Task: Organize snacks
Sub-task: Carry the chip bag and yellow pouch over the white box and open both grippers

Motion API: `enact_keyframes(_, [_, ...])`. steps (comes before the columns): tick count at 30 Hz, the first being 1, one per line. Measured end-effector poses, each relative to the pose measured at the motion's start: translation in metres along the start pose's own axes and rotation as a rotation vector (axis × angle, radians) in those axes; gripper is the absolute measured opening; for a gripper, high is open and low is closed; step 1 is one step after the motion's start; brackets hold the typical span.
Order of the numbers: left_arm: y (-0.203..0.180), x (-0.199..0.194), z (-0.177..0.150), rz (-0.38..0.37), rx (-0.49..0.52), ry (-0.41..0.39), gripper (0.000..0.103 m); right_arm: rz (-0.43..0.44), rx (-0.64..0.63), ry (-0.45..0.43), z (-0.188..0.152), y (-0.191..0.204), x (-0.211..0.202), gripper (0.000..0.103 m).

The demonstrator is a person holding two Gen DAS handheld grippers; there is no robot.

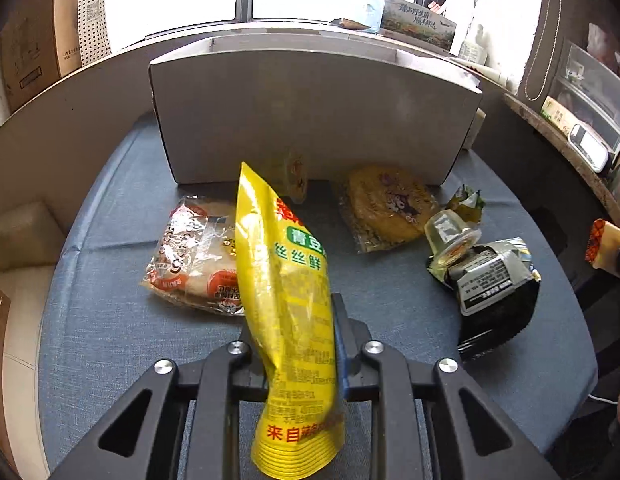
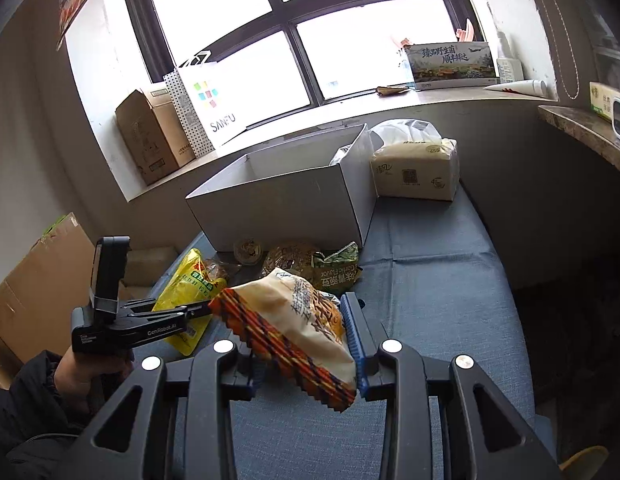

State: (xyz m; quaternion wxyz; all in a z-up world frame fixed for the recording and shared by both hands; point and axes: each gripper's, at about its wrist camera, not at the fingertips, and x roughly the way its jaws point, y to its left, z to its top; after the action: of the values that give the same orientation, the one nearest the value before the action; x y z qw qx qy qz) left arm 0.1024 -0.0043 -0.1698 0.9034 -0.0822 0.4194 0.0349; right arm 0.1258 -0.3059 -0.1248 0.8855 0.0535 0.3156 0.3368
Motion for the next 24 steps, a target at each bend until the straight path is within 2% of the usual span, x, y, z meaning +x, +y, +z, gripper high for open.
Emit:
enact_keyframes(2, [0.003,-0.018,-0.002,-0.07,0.001,-0.033,0.025,0.003,0.001,0.008,-0.001,0.001,0.002,0.037])
enact_keyframes(3, [0.005,-0.026,-0.003,-0.082,-0.002,-0.048,0.025,0.004,0.001,0.01,-0.001,0.002,0.003,0.037])
enact_keyframes(8, [0.01,-0.068,0.011,-0.109,-0.016,-0.119,0.025,0.034,-0.014,0.017,0.001,0.013,0.008,0.037])
enact_keyframes(12, [0.018,-0.082,0.039,-0.118,-0.014,-0.166,0.025,0.054,-0.048,0.025,0.011,0.027,0.018,0.037])
enact_keyframes(16, [0.015,-0.083,0.077,-0.121,0.013,-0.206,0.025,0.109,-0.058,-0.005,0.041,0.039,0.03,0.037])
enact_keyframes(19, [0.017,-0.081,0.112,-0.128,0.039,-0.253,0.025,0.116,-0.07,-0.048,0.074,0.046,0.043,0.037])
enact_keyframes(22, [0.012,-0.076,0.148,-0.102,0.078,-0.289,0.025,0.128,-0.028,-0.076,0.109,0.043,0.065,0.037])
enact_keyframes(24, [0.011,-0.068,0.175,-0.11,0.099,-0.299,0.025,0.116,0.008,-0.087,0.134,0.037,0.083,0.037])
